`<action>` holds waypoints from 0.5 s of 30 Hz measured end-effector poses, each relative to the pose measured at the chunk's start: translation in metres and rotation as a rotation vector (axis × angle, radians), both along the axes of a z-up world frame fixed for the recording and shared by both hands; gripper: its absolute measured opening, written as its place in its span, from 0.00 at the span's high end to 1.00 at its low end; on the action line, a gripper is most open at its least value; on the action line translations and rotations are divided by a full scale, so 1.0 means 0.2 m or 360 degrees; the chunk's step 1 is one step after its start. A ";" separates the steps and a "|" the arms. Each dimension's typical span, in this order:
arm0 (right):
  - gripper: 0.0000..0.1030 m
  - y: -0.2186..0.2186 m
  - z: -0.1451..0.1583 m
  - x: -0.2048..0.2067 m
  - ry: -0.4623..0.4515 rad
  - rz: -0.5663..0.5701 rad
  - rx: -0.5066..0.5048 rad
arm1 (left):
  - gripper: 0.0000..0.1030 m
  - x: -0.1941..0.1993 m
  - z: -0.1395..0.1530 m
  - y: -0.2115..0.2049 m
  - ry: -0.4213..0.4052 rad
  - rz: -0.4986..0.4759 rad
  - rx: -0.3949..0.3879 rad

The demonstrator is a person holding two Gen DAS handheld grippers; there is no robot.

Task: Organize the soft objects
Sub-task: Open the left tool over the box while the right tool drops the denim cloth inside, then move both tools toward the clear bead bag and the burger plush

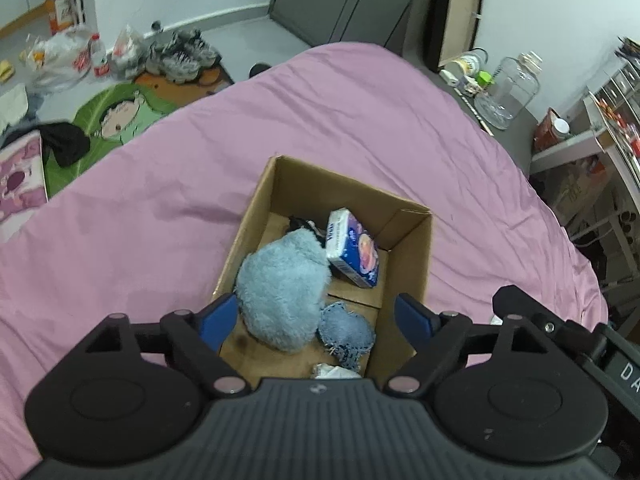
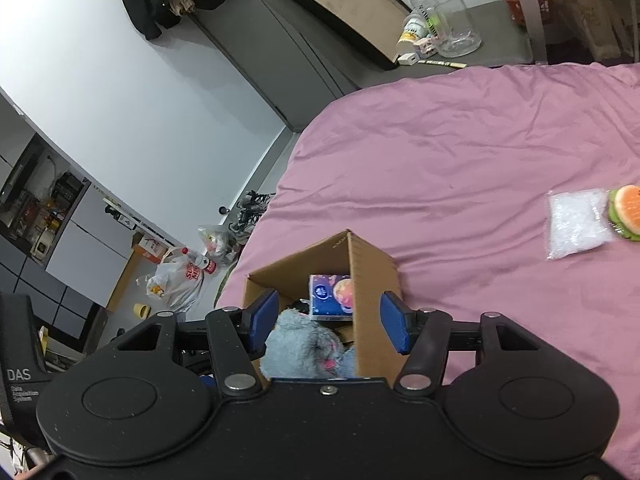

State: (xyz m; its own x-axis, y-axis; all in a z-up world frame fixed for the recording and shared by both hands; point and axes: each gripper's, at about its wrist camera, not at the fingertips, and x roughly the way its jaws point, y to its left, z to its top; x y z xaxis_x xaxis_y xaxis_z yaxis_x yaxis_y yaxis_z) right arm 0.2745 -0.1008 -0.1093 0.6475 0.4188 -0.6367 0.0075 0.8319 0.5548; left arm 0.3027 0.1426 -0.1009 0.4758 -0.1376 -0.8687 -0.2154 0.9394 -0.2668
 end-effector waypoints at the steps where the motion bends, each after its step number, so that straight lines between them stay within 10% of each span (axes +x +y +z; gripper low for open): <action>1: 0.40 -0.02 0.01 -0.01 -0.0009 -0.0005 -0.0012 | 0.16 0.00 0.01 -0.02 -0.0014 -0.0012 0.0023; 15: 0.22 -0.40 0.09 -0.15 -0.0056 -0.0156 -0.0198 | 0.13 -0.07 0.16 -0.30 -0.0089 -0.0166 0.0189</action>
